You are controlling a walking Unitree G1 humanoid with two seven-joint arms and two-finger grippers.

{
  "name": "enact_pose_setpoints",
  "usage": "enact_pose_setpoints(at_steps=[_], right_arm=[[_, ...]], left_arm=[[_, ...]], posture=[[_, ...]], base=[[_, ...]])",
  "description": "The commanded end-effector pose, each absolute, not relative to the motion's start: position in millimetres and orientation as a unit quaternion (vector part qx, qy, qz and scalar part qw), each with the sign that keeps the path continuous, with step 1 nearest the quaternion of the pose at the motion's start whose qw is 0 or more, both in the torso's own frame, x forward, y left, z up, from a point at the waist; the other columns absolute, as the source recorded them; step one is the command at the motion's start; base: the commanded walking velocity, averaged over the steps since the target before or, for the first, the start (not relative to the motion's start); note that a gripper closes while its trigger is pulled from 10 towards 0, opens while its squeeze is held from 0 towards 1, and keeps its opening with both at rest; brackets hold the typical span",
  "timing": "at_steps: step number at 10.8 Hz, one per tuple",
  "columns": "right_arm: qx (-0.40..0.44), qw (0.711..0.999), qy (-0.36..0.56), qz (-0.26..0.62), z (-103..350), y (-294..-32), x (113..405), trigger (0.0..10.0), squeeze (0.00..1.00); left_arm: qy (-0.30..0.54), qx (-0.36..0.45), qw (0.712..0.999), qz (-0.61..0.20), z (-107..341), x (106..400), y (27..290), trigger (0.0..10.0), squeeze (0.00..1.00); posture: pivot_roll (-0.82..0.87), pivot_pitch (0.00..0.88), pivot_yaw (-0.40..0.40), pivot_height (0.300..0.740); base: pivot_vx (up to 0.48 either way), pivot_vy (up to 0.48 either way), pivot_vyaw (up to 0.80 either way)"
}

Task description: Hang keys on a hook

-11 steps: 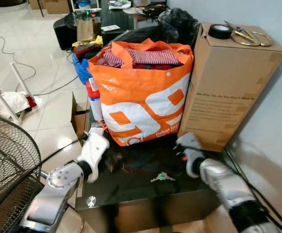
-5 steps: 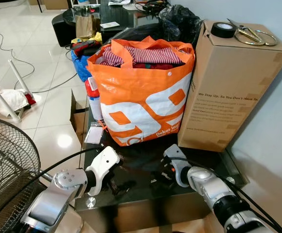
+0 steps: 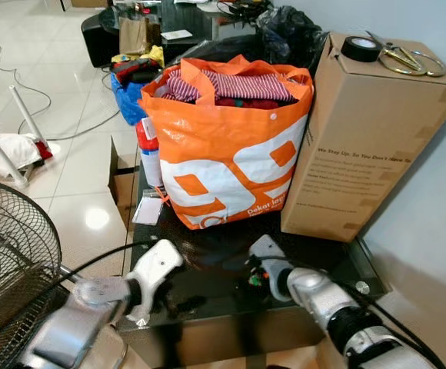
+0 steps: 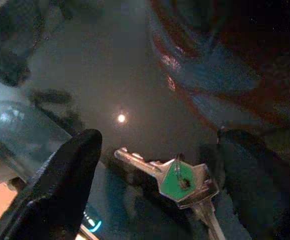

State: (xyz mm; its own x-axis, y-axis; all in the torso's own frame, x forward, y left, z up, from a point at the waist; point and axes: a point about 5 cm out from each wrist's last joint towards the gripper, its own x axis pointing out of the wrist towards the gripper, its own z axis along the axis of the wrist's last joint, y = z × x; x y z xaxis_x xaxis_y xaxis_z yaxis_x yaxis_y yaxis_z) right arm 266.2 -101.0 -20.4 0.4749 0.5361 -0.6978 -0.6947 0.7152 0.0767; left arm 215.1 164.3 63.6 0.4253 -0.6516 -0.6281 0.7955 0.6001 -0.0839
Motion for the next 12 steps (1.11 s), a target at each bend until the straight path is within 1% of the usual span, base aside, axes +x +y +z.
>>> enact_pose_setpoints(at_steps=[1, 2, 3, 7, 12], right_arm=[[-0.115, 0.856, 0.360, 0.354, -18, -103, 270, 3.7, 0.00], [-0.119, 0.856, 0.363, 0.347, -20, -105, 271, 1.7, 0.00], [-0.118, 0.859, 0.364, 0.341, -20, -107, 271, 0.0, 0.00], [-0.108, 0.863, 0.375, 0.321, -25, -118, 268, 0.0, 0.00], [-0.104, 0.857, 0.389, 0.322, -32, -117, 260, 0.0, 0.00]], left_arm=[[0.318, 0.112, 0.836, -0.432, 66, 213, 167, 10.0, 0.00], [0.320, 0.113, 0.837, -0.430, 66, 212, 169, 10.0, 0.00], [0.320, 0.115, 0.836, -0.431, 67, 211, 168, 10.0, 0.00], [0.319, 0.124, 0.829, -0.442, 68, 215, 165, 10.0, 0.00], [0.319, 0.124, 0.827, -0.447, 69, 214, 164, 10.0, 0.00]], posture=[[0.04, 0.000, -0.051, 0.740], [0.04, 0.000, -0.046, 0.740], [0.03, 0.000, -0.036, 0.740], [0.01, 0.000, -0.002, 0.740], [0.01, 0.000, -0.004, 0.740]], base=[[0.000, 0.000, 0.00], [0.000, 0.000, 0.00], [0.000, 0.000, 0.00], [0.000, 0.000, 0.00], [0.000, 0.000, 0.00]])
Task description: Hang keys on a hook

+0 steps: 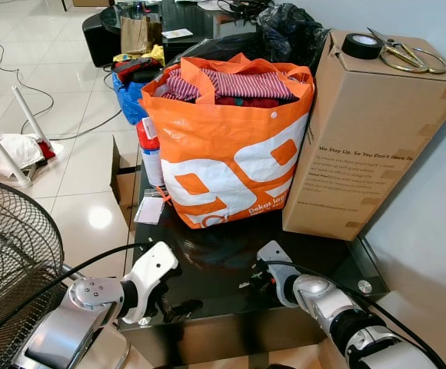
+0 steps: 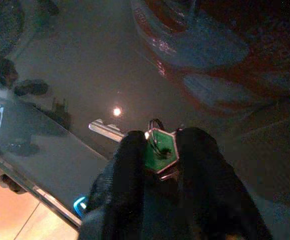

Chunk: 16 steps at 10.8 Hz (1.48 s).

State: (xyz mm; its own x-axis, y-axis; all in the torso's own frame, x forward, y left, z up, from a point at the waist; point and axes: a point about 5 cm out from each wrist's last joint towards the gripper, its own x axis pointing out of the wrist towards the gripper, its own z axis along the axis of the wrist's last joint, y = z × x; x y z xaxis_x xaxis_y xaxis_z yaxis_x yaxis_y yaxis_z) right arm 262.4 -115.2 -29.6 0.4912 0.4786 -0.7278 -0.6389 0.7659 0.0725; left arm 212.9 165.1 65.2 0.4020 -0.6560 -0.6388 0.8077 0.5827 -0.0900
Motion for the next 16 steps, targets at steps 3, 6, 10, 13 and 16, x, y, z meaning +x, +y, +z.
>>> enact_pose_setpoints(at_steps=[3, 6, 10, 13, 16], right_arm=[[-0.107, 0.858, 0.389, 0.318, -32, -120, 260, 0.0, 0.00], [-0.108, 0.859, 0.388, 0.316, -32, -122, 261, 0.0, 0.00], [-0.050, 0.910, 0.286, 0.295, -2, -142, 275, 0.0, 0.00], [-0.007, 0.971, 0.118, 0.208, 60, -161, 276, 0.0, 0.00], [0.046, 0.986, 0.054, 0.150, 99, -160, 262, 0.0, 0.00]], left_arm=[[0.317, 0.124, 0.826, -0.449, 69, 215, 163, 10.0, 0.00], [0.315, 0.123, 0.826, -0.450, 69, 215, 161, 10.0, 0.00], [0.208, 0.129, 0.901, -0.359, 86, 240, 163, 10.0, 0.00], [0.111, 0.097, 0.952, -0.267, 111, 258, 159, 10.0, 0.00], [0.047, 0.107, 0.979, -0.168, 127, 259, 166, 10.0, 0.00]], posture=[[0.01, 0.000, -0.003, 0.740], [0.01, 0.000, -0.002, 0.740], [0.00, 0.000, 0.009, 0.740], [-0.02, 0.000, 0.028, 0.740], [-0.04, 0.000, 0.042, 0.740]], base=[[0.000, 0.000, 0.00], [0.000, 0.000, 0.00], [0.000, 0.000, 0.00], [0.000, 0.000, 0.00], [0.000, 0.000, 0.00]])
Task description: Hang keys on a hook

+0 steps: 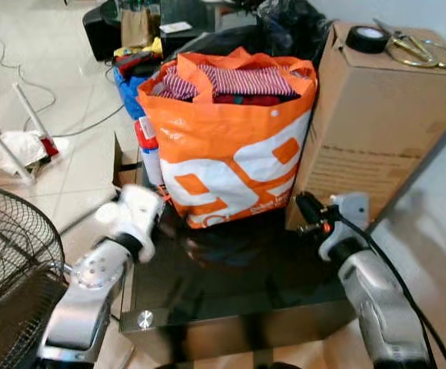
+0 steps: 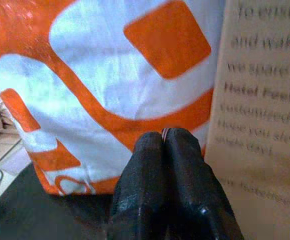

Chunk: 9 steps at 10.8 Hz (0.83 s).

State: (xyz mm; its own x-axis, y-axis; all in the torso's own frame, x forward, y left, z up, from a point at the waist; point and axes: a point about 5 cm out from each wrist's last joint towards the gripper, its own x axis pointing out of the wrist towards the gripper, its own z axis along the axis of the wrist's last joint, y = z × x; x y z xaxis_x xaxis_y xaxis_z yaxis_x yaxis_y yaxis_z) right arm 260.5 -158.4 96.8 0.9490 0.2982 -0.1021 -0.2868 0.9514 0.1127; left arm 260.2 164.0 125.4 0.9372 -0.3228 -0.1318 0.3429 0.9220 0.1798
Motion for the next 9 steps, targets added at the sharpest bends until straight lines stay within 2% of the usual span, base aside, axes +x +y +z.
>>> enact_pose_setpoints(at_steps=[1, 3, 7, 9], right_arm=[[0.057, 0.987, 0.065, 0.135, 100, -159, 259, 0.0, 0.00], [0.076, 0.990, 0.069, 0.098, 106, -161, 261, 0.0, 0.00], [0.067, 0.989, 0.084, 0.098, 109, -164, 266, 0.0, 0.00], [0.060, 0.989, 0.087, 0.102, 110, -165, 268, 0.9, 0.00]], left_arm=[[0.043, 0.101, 0.982, -0.156, 127, 258, 165, 10.0, 0.00], [0.049, 0.108, 0.982, -0.148, 121, 262, 164, 10.0, 0.00], [0.049, 0.103, 0.983, -0.143, 119, 263, 159, 10.0, 0.00], [0.048, 0.101, 0.984, -0.141, 118, 264, 158, 10.0, 0.00]], posture=[[-0.04, 0.000, 0.044, 0.740], [-0.07, 0.000, 0.058, 0.740], [-0.06, 0.000, 0.041, 0.740], [-0.06, 0.000, 0.036, 0.740]], base=[[0.000, 0.000, 0.00], [0.000, 0.000, 0.00], [0.000, 0.000, 0.00], [0.000, 0.000, 0.00]])
